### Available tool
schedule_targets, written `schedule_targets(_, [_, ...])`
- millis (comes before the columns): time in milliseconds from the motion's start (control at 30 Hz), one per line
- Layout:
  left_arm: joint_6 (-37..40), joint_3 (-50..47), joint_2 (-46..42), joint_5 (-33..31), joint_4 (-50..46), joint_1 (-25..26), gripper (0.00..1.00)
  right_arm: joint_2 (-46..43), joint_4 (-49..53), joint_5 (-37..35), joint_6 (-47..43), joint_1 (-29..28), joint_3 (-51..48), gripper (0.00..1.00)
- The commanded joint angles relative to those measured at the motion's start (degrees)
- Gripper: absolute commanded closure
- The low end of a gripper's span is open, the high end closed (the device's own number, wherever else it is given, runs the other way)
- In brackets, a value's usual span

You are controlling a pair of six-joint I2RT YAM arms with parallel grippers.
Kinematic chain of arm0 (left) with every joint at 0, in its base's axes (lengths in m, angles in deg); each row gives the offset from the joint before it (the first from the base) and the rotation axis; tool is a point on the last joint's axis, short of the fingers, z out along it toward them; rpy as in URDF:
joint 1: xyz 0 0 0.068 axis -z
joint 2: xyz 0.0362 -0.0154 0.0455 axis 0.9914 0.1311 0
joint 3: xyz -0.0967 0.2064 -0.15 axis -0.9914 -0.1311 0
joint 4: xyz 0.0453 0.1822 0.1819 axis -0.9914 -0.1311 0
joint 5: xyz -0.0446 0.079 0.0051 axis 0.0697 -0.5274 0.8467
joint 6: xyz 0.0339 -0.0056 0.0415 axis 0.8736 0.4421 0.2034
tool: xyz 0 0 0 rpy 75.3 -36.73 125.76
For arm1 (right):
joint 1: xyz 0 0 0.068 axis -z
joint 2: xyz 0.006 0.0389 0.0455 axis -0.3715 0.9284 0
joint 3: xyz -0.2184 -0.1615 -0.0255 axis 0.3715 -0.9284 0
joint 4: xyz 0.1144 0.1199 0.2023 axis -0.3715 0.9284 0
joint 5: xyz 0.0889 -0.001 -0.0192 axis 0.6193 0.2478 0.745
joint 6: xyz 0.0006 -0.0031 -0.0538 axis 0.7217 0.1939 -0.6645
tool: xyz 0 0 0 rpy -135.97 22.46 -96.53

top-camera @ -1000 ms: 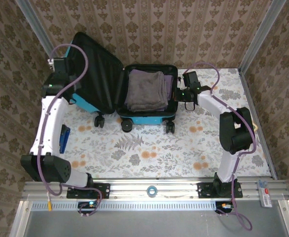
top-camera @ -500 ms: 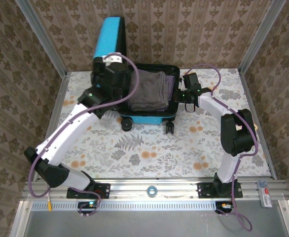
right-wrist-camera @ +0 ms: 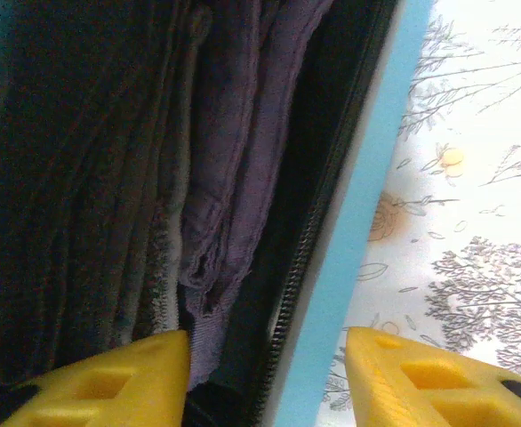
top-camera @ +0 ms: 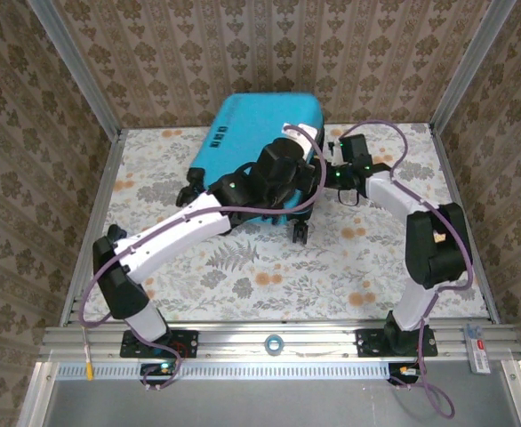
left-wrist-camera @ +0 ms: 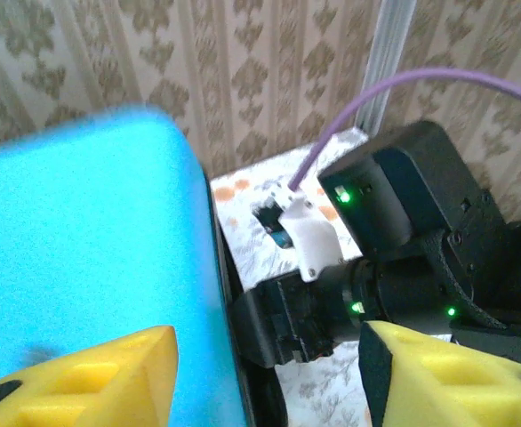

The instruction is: Pack the luggage

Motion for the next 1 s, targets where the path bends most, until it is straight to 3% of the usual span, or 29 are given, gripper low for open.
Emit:
schedule_targets(0, [4.0,-0.3,-7.9,2.5,5.3,-1.1,0.39,-5.2,-2.7,4.1,1.5,3.1,-2.3,0.41])
schedule_targets(133, [2.2,-6.2,-14.9,1.7,3.9,-5.9,0.36,-8.1,-2.9,4.4,2.0,6.0,-4.6,0.32])
schedule_targets(300, [-8.2,-11.8,-19.9,8.5,-6.9,-24.9,0.35,-10.3,-3.5,5.1,3.8,8.0,-6.3,0.23])
schedule_targets(400, [-10.4,-14.9,-19.6,12.5,-11.3,-35.8,0.35,-10.7,-6.8,9.2,6.9,8.8,-7.1,0.17])
schedule_targets(567, [-11.7,-18.5,-13.9,20.9,-13.4,-48.2,0.39,-8.8,-14.1,17.8,13.3,9.2,-6.6,0.10])
schedule_targets(767, [-11.6,-19.6,-4.5,24.4,-11.6,-52.9,0.42,-4.0,-19.3,19.1,18.0,10.1,-4.9,0.04])
schedule_targets(900, [-10.9,-18.2,1.9,27.7,-9.5,-53.3,0.45,2.7,-34.9,25.8,26.9,12.2,-5.5,0.03])
schedule_targets(967, [-10.7,-17.1,4.6,29.0,-8.8,-53.4,0.45,6.4,-37.6,28.6,27.7,12.3,-2.9,0.02])
